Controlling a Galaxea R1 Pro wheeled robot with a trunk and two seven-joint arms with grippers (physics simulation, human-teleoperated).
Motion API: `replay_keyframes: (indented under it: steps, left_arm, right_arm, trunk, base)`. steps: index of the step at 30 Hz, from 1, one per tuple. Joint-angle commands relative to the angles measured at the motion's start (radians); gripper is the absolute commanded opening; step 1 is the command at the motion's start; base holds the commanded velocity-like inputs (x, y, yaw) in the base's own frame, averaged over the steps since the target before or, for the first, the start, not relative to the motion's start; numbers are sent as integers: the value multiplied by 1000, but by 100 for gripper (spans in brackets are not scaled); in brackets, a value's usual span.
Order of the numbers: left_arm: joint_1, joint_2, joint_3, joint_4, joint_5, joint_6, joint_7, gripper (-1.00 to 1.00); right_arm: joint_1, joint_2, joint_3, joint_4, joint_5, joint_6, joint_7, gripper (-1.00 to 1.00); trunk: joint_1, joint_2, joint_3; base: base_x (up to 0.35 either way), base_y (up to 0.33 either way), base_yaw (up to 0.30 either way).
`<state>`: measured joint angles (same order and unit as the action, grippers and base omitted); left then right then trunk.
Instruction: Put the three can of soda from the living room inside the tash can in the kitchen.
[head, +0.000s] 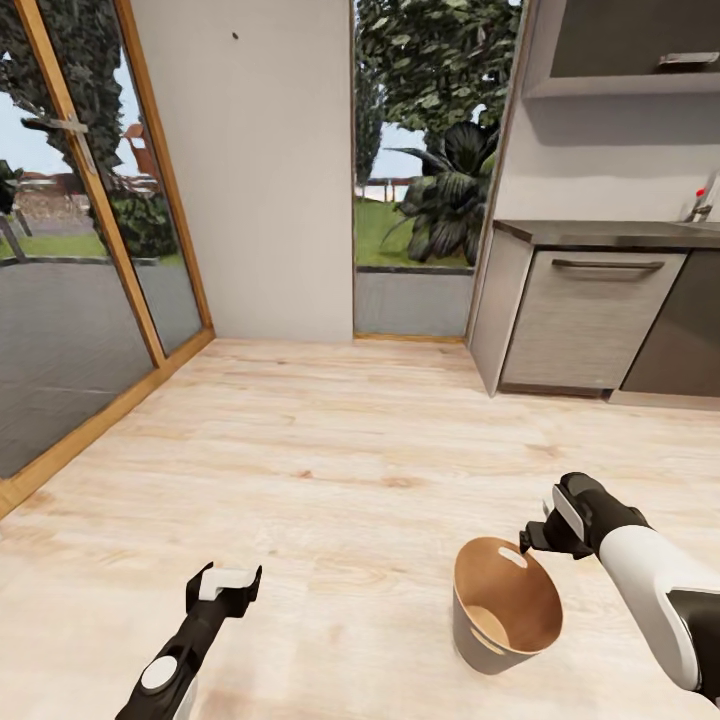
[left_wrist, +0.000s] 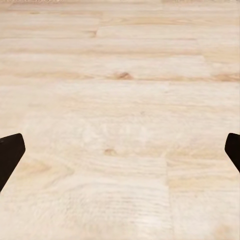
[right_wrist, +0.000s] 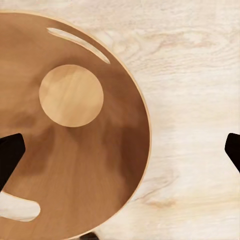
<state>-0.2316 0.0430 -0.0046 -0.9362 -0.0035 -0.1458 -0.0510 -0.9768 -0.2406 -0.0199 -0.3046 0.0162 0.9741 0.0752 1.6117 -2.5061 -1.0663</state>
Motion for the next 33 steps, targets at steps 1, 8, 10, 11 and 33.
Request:
replay_keyframes:
  steps: [1,8,10,11,33]
  left_arm:
    - [0,0,0,-1,0,0,0,100]
    - [0,0,0,4,-1,0,0,100]
    - [0,0,0,4,-1,0,0,100]
    - [0,0,0,5,-2,0,0,100]
    - [-1,0,0,6,-1,2,-1,100]
  right_arm:
    - [0,0,0,0,0,0,0,100]
    - [0,-3,-2,1,1,0,0,100]
    - [0,-3,-2,1,1,0,0,100]
    - [0,-3,-2,0,1,0,0,100]
    - [1,-4,-2,1,1,0,0,100]
  trunk:
    - [0,0,0]
    - [0,0,0]
    - [0,0,0]
    - [0,0,0]
    - [5,-3,-46]
  base:
    - [18,0,0]
    - [8,0,0]
    - [2,0,0]
    - [2,0,0]
    - [0,0,0]
